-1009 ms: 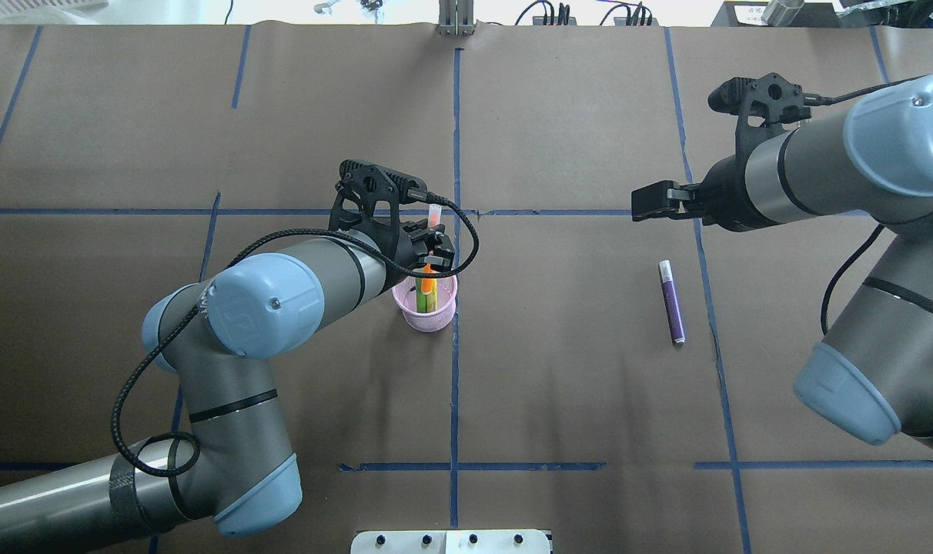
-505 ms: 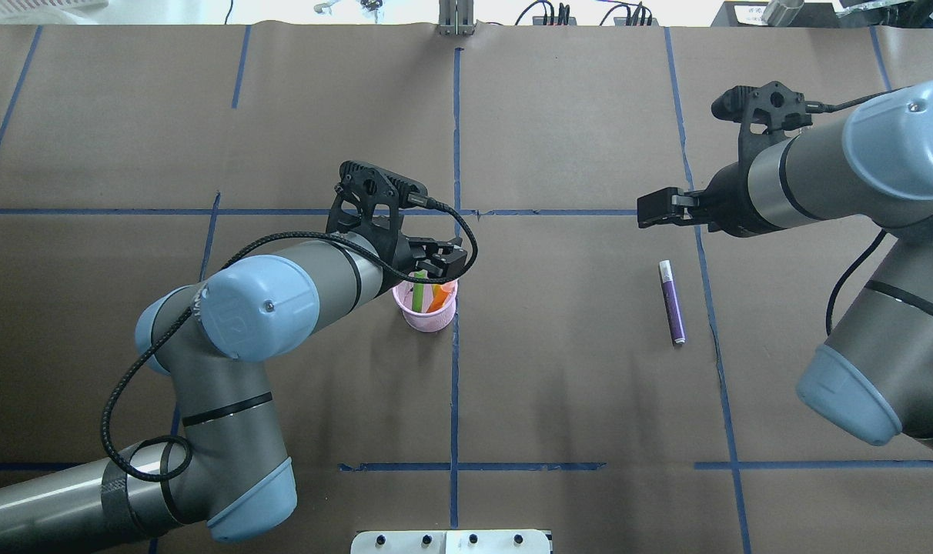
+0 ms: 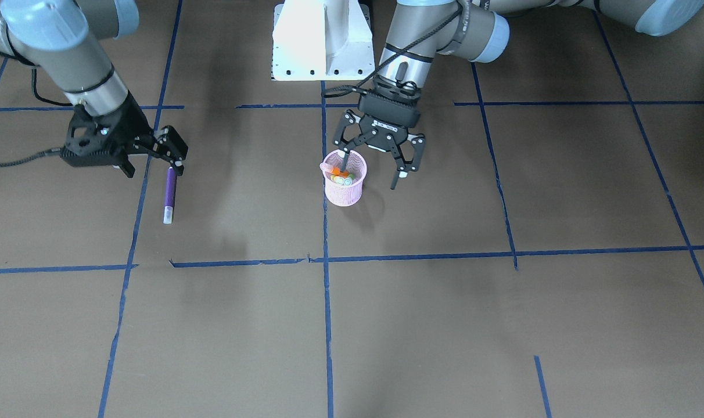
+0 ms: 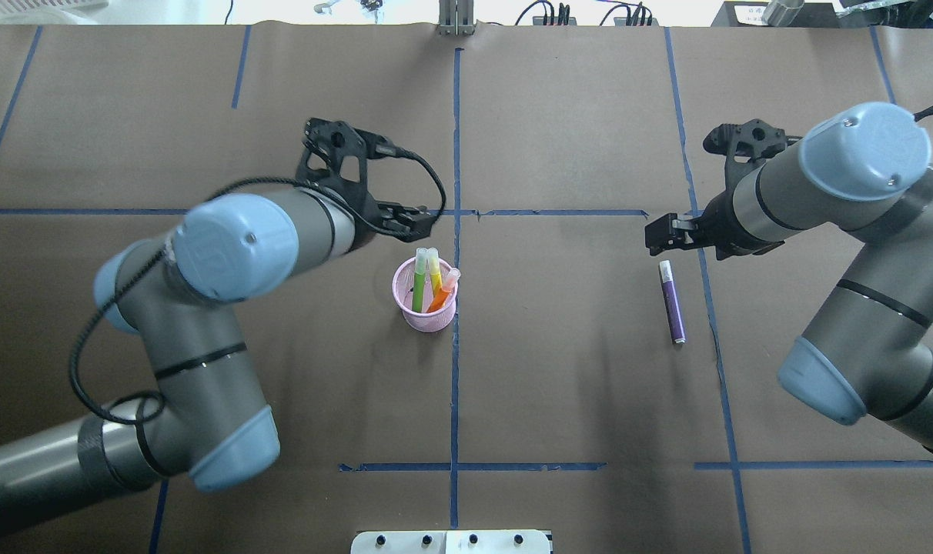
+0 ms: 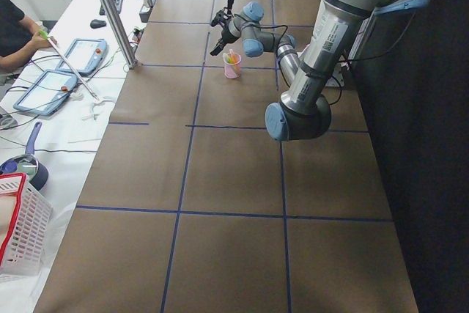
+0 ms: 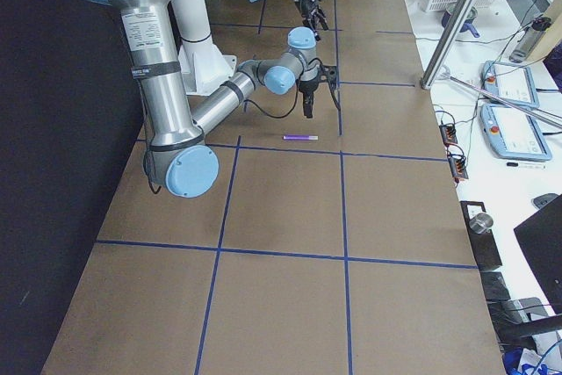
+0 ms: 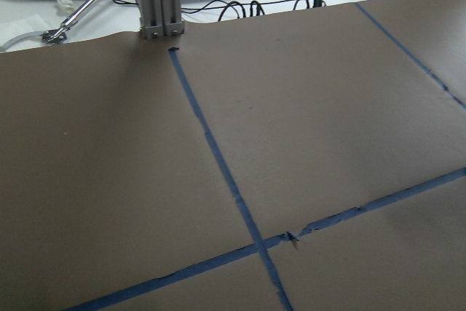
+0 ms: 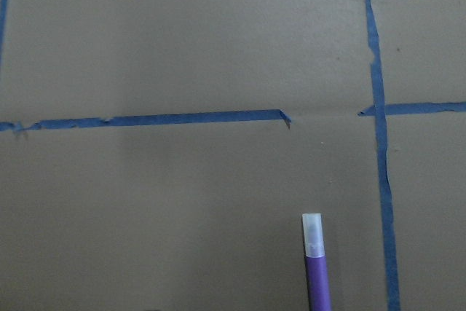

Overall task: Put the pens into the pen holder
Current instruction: 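Grasp the purple marker with the right gripper while the left gripper withdraws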

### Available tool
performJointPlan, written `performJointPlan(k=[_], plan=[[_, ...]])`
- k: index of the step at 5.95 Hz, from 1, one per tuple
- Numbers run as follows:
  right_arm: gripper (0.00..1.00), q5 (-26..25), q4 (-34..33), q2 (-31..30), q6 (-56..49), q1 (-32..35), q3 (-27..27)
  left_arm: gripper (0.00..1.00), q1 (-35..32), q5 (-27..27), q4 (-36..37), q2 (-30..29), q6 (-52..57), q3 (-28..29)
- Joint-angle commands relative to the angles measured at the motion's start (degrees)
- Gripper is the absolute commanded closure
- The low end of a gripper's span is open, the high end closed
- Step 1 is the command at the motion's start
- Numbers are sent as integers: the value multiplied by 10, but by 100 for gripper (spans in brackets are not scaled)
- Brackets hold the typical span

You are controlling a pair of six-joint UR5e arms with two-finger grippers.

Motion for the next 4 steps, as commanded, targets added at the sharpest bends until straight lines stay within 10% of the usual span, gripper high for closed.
performJointPlan(k=[1,4], plan=[[1,103,-1,5,-128,18,-81,0,-75,-153,27,61,-6,-25],[2,140,-9,55,-175,20,-191,0,-139,-246,27,157,-18,-91]])
